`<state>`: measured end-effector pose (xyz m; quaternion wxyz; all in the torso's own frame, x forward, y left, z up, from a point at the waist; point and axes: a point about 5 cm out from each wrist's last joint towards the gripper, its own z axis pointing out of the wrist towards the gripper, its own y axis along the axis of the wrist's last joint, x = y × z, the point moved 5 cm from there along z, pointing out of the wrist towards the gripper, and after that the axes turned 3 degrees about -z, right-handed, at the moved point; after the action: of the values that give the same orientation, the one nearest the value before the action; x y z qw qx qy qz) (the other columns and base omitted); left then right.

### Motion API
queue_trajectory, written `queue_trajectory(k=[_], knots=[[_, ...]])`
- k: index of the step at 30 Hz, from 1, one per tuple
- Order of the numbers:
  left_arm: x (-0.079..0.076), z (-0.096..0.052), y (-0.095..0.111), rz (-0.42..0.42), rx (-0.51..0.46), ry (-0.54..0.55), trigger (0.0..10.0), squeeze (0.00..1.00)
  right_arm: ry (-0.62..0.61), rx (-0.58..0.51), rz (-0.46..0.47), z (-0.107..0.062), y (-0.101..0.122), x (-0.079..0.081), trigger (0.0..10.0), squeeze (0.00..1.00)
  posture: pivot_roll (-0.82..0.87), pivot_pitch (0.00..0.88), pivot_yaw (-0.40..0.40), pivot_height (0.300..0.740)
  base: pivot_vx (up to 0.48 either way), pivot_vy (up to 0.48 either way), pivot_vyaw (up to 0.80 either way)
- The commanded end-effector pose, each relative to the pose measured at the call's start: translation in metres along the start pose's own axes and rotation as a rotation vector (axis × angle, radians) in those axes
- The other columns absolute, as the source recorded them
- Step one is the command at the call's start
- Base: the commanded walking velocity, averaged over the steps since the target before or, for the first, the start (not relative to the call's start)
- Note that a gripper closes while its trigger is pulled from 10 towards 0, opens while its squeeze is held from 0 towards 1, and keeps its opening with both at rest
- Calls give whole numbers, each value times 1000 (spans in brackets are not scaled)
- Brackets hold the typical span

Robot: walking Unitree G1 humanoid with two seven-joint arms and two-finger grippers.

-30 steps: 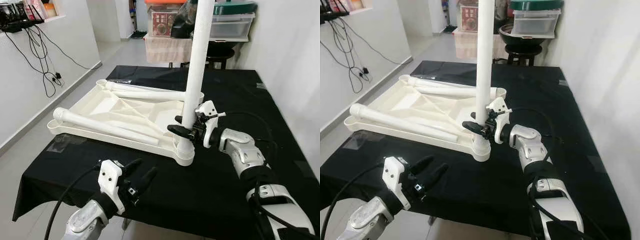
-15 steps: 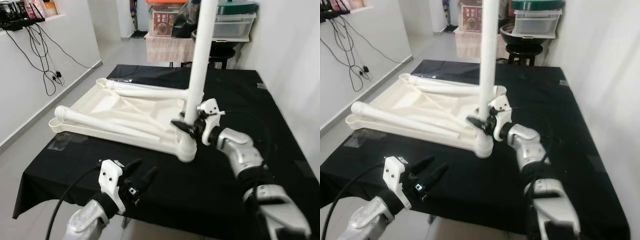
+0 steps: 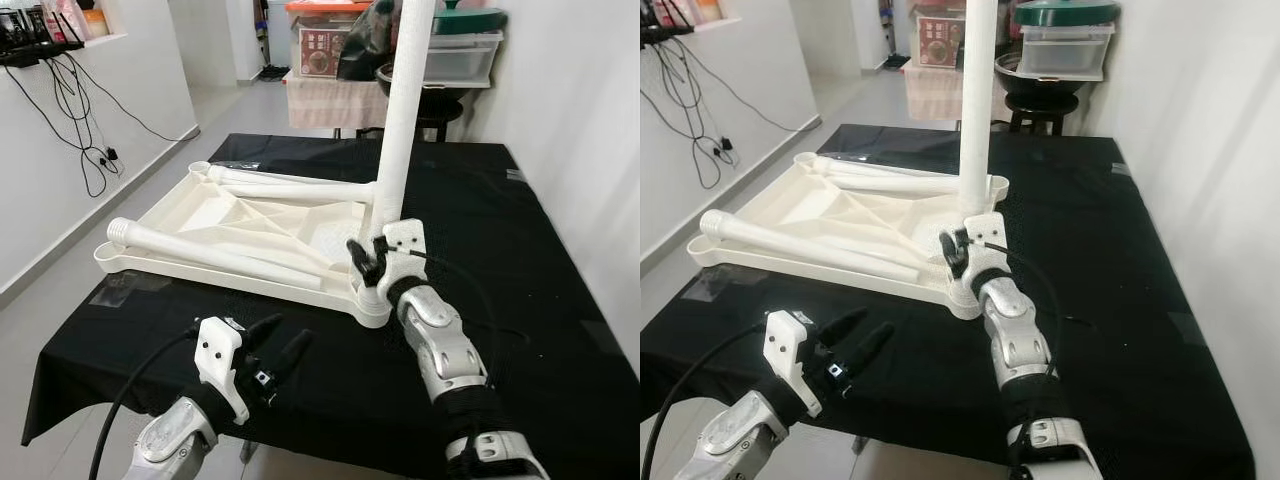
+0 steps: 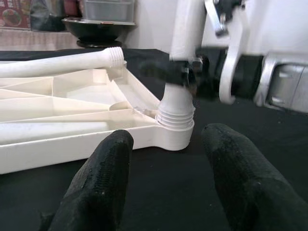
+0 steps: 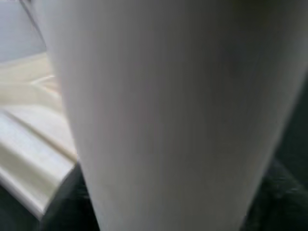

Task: Building children table

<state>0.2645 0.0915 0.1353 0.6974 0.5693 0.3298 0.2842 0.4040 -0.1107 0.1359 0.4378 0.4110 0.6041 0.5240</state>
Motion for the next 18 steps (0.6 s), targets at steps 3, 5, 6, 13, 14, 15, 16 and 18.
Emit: queue_trajectory(k=[3, 5, 6, 13, 14, 15, 16, 18], knots=[[2, -1, -4, -3, 11, 11, 10000, 0, 208, -53, 39, 5, 26, 21, 10000, 1000, 7, 0, 1, 740, 0, 0, 0], [2, -1, -4, -4, 12, 9, 10000, 0, 309, -78, 30, 5, 37, 24, 10000, 761, 9, 0, 5, 740, 0, 0, 0], [2, -1, -4, -4, 12, 9, 10000, 0, 309, -78, 30, 5, 37, 24, 10000, 761, 9, 0, 5, 740, 0, 0, 0], [2, 1, -5, -4, 13, 5, 10000, 0, 632, -93, -89, 4, 56, 20, 10000, 0, 23, 0, 2, 740, 0, 0, 0], [2, 2, -5, -4, 12, 5, 10000, 0, 643, -77, -102, 6, 55, 18, 10000, 0, 24, 0, 1, 740, 0, 0, 0], [2, 2, -5, -4, 12, 5, 10000, 0, 643, -77, -102, 6, 55, 18, 10000, 0, 24, 0, 1, 740, 0, 0, 0], [2, 2, -5, -4, 12, 5, 10000, 0, 643, -77, -102, 6, 55, 18, 10000, 0, 24, 0, 1, 740, 0, 0, 0], [1, 2, -5, -6, 11, 4, 10000, 0, 677, -53, -108, 6, 53, 18, 10000, 0, 30, 0, -4, 740, 0, 0, 0]])
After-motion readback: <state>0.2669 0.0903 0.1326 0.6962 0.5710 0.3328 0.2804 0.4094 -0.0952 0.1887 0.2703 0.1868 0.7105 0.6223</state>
